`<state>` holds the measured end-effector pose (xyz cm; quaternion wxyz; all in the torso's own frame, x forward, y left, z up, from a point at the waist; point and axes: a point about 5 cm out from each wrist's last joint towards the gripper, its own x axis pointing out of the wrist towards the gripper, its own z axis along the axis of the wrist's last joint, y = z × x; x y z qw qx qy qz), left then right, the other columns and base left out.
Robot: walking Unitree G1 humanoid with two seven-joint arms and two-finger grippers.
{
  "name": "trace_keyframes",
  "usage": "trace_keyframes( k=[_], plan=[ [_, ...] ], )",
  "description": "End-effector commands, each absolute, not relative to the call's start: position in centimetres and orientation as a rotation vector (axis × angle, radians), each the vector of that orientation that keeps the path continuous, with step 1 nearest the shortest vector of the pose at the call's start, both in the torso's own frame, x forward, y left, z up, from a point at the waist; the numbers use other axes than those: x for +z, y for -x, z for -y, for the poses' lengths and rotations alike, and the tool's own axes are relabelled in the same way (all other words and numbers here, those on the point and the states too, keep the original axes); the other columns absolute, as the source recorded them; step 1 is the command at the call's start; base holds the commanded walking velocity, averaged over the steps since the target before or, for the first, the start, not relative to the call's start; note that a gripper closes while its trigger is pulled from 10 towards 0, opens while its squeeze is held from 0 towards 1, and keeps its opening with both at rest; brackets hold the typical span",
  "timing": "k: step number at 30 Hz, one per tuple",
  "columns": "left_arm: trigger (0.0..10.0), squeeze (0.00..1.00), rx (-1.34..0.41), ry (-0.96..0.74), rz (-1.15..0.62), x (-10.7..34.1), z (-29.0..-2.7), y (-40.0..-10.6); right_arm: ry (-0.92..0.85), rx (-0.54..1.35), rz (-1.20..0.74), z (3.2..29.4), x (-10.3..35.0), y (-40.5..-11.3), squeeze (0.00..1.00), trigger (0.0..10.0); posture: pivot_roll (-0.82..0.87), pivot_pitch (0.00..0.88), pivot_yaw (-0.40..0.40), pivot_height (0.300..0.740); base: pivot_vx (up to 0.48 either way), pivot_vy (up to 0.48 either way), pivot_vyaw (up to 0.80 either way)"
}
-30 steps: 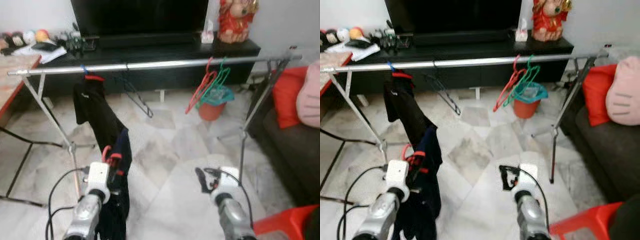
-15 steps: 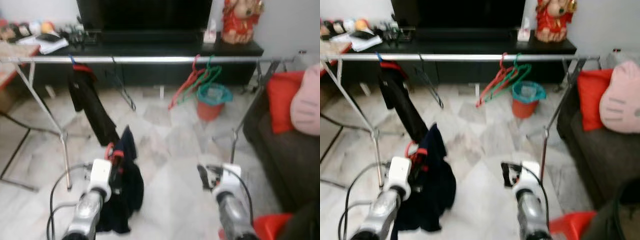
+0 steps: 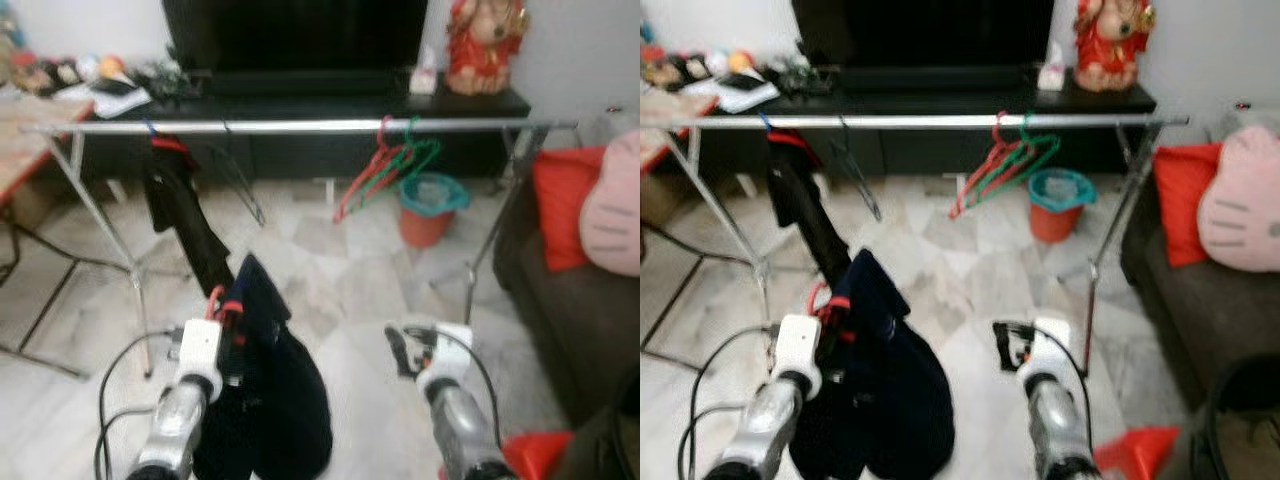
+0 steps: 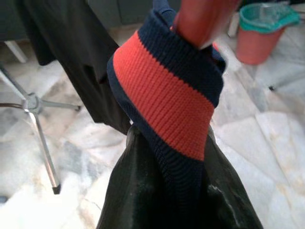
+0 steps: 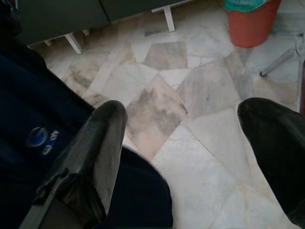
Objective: Hang hanger
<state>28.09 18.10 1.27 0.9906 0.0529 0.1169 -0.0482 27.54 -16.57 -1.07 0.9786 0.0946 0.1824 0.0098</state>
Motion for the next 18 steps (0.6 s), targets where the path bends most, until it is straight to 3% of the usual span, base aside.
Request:
trace_keyframes(
  k=[1,11,18],
  plan=[
    [10.0,0.00,-0.078,-0.117,-0.182,2.37,-18.58,-28.81,-0.195,0.026,-0.366,16.27,-0.89,-27.82,0.00,10.0,-0.05,0.000,0.003,0.740,0.398,0.000,0.00],
    [10.0,0.00,-0.091,-0.120,-0.179,2.41,-18.47,-28.77,-0.201,0.001,-0.387,16.35,-1.05,-27.82,0.00,10.0,-0.05,0.000,0.004,0.740,0.400,0.000,0.00],
    [10.0,0.00,-0.100,-0.123,-0.180,2.37,-18.40,-28.71,-0.201,-0.002,-0.409,16.30,-1.27,-27.72,0.00,10.0,-0.05,0.000,0.004,0.740,0.403,0.000,-0.73]
  ],
)
